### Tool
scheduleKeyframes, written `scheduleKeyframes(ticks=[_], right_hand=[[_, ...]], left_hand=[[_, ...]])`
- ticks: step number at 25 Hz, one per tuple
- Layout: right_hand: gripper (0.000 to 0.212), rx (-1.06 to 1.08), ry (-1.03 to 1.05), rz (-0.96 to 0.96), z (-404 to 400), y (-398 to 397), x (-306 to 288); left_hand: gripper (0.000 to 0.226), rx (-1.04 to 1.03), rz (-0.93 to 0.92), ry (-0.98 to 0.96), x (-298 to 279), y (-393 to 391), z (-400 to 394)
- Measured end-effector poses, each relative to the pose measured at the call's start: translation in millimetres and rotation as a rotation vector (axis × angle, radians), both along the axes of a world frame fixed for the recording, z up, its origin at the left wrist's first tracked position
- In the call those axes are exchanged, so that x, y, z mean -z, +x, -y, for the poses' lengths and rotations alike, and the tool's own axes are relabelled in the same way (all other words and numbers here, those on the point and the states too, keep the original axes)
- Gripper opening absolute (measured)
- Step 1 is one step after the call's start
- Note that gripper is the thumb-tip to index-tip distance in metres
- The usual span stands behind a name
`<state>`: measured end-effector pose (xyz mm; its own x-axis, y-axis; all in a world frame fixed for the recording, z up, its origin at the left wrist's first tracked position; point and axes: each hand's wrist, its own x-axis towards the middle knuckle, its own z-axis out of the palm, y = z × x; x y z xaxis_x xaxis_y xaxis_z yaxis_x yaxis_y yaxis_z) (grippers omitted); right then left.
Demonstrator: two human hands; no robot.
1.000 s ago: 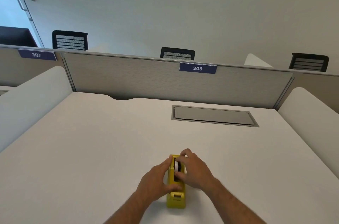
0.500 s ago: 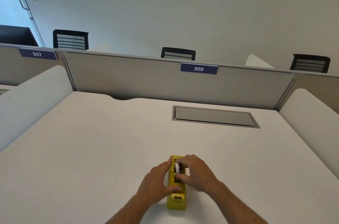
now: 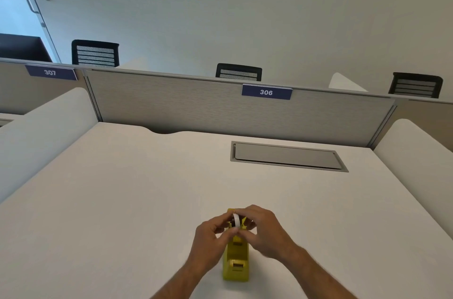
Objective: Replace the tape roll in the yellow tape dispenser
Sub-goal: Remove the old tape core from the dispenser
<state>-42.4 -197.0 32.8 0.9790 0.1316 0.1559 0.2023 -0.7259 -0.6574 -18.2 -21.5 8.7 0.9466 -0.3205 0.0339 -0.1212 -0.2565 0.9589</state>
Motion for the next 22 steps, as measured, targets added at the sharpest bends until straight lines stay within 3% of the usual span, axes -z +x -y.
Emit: scheduleKeyframes(ticks=[8,15,22], right_hand=[[0.034,0.114,0.109,0.016,8.2,0.9,-2.7],[0.019,0.252,0.256,0.003,4.5,-2.9,-4.6],[0.016,0.271,0.518,-0.152,0.2,-3.9,-3.0]], left_hand=[[0.047,0.025,-0.152,-0.178,-7.3,-3.0,5.7],[0.04,0.055,-0.193,-0.153,-4.3,-2.0,7.5],[0.033,0.004,-0.204,-0.143,-3.6,2.7,13.7]])
